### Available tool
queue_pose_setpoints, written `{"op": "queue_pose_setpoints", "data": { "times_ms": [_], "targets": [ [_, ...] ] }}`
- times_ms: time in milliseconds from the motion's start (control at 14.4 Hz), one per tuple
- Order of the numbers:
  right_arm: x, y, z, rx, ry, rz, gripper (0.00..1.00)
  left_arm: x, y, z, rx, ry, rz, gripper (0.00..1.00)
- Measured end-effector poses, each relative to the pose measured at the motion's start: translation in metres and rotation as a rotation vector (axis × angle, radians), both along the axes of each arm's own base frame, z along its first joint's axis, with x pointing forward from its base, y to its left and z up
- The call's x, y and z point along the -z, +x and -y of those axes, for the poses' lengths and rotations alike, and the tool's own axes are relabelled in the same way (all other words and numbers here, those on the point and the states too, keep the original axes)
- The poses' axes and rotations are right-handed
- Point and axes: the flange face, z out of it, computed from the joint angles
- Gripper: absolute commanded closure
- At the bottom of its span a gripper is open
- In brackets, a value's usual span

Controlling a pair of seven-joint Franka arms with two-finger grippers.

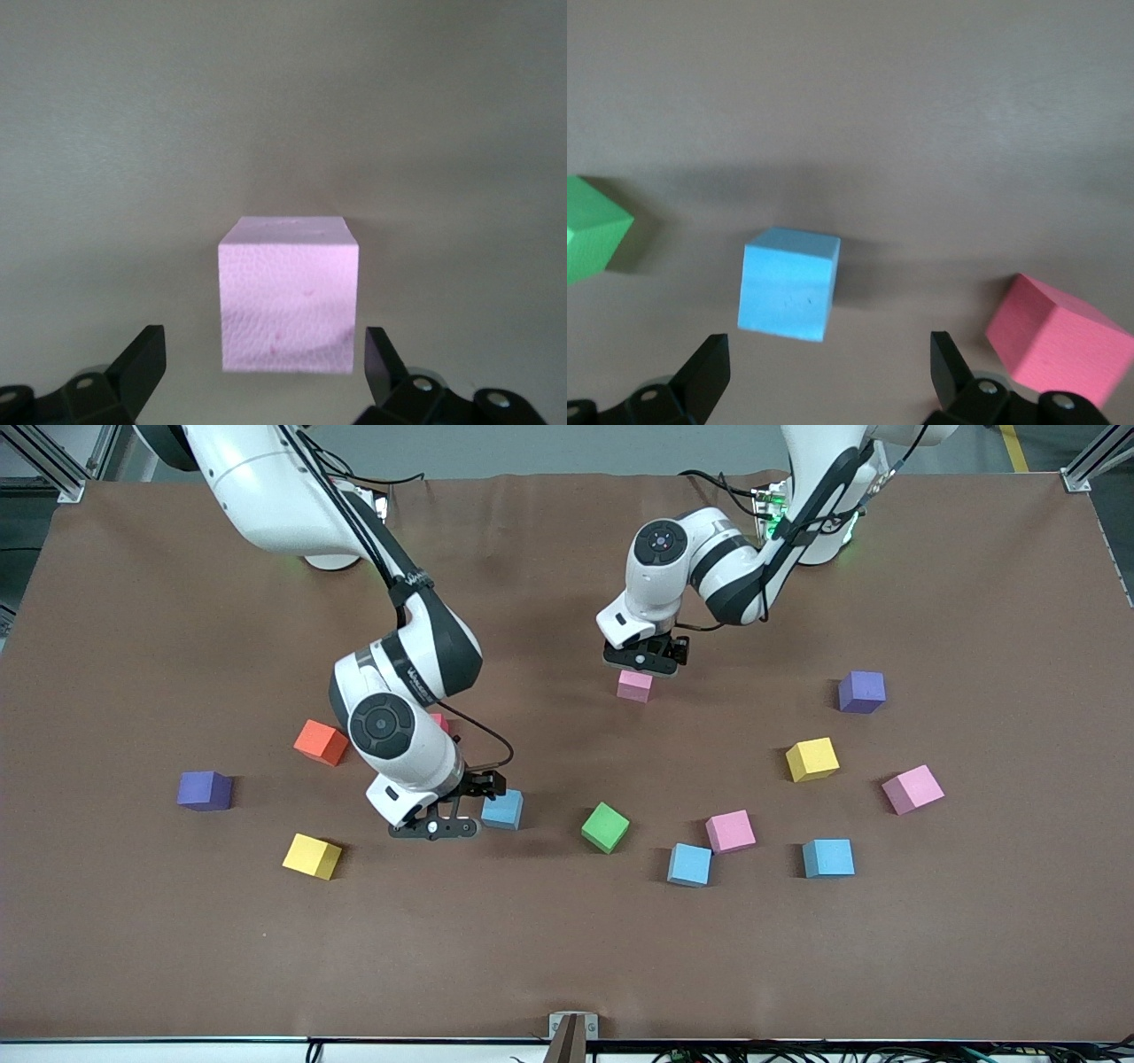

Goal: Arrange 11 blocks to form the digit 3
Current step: 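Reach the left gripper to the pink cube while the right gripper reaches the blue cube, then grasp the pink cube with the left gripper while the right gripper grasps the blue cube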

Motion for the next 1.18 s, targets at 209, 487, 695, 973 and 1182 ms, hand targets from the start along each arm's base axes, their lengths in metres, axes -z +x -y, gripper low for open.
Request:
{"op": "queue_pose_setpoints", "data": {
  "times_ms": [209,487,695,973,1182],
  "targets": [
    [0.018,0.003,-0.002,0.029,0.005,0.003,0.0,0.018,0.0,0.002,-0.016,-0.013,-0.022,0.11],
    [0.04,0.0,-0.018,0.042,0.017,0.022,0.0,0.024,0.004,0.006,-0.032,-0.021,-0.034,0.6],
    [0.055,-0.009,-0.038,0.046,0.025,0.035,0.0,0.016,0.013,0.018,-0.116,-0.044,-0.019,0.62],
    [0.068,-0.01,-0.041,0.044,0.02,0.03,0.0,-0.009,-0.002,0.072,-0.218,-0.037,-0.004,0.64],
    [0.067,-0.005,-0.038,0.049,0.018,0.039,0.0,-0.016,-0.011,0.108,-0.275,-0.059,-0.009,0.64]
  ]
}}
